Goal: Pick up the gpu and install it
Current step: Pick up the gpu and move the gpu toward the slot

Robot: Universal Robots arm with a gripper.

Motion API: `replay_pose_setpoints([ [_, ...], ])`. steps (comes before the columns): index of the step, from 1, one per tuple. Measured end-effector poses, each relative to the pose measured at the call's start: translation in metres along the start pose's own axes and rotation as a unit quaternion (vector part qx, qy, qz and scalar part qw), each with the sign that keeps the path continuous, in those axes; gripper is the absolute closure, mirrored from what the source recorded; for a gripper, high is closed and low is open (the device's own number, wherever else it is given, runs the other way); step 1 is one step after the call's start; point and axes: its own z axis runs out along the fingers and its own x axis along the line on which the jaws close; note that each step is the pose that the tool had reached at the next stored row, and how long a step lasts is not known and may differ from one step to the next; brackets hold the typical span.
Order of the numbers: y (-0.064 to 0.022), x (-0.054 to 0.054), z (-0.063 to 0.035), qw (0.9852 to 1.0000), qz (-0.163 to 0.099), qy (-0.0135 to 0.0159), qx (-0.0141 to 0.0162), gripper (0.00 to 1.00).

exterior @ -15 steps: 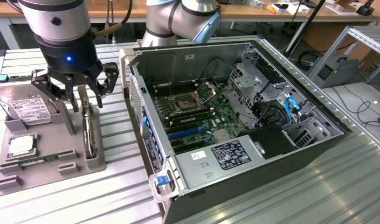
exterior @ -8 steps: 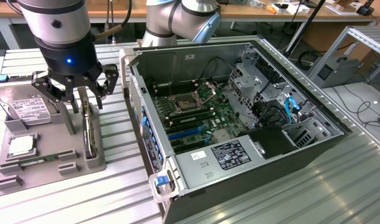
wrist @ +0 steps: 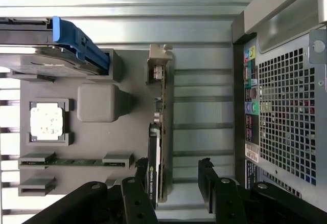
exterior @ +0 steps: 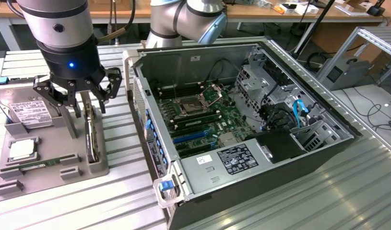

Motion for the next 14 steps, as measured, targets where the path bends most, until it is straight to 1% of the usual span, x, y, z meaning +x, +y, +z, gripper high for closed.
replay_pose_setpoints([
  [14, -0.0004, 0.0004, 0.0069, 1.0000, 0.000, 0.0000, 0.0000, 0.49],
])
